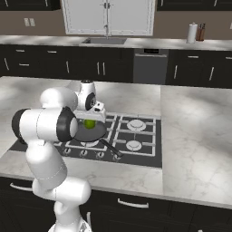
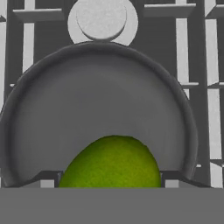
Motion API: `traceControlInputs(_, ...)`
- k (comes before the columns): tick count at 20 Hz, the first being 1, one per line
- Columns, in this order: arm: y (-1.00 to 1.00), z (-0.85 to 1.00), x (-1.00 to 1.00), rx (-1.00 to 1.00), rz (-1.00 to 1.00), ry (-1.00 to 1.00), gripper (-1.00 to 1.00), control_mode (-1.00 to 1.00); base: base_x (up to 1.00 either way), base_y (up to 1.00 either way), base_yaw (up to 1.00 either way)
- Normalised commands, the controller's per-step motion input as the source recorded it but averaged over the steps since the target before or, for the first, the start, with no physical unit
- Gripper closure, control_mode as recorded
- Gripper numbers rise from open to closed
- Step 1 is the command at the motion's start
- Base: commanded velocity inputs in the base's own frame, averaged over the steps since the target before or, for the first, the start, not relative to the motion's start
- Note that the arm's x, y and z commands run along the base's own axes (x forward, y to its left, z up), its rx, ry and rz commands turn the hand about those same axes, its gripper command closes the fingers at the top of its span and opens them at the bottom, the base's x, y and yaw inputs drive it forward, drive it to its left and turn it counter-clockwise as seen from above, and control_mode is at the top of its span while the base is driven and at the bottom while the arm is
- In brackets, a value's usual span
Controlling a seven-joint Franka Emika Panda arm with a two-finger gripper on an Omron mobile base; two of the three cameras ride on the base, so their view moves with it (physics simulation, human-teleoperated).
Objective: Place both pans onto different burners. Then place the lime and the chicken drumstick on different pans.
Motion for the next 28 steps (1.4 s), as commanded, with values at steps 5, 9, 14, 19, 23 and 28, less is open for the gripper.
traceControlInputs(5, 0.00, -0.23, 0.00, 0.00, 0.00, 0.00, 1.00, -1.00, 0.00, 0.00, 0.00)
traceControlInputs(9, 0.00, -0.22, 0.00, 0.00, 0.00, 0.00, 1.00, -1.00, 0.00, 0.00, 0.00)
traceControlInputs(14, 0.00, -0.28, 0.01, 0.00, 0.00, 0.00, 1.00, -1.00, 0.00, 0.00, 0.00)
traceControlInputs(19, 0.00, -0.27, 0.06, 0.00, 0.00, 0.00, 1.00, -1.00, 0.00, 0.00, 0.00)
traceControlInputs(23, 0.00, -0.20, 0.11, 0.00, 0.00, 0.00, 1.00, -1.00, 0.00, 0.00, 0.00)
traceControlInputs(28, 0.01, -0.03, 0.04, 0.00, 0.00, 0.01, -1.00, -1.00, 0.00, 0.00, 0.00)
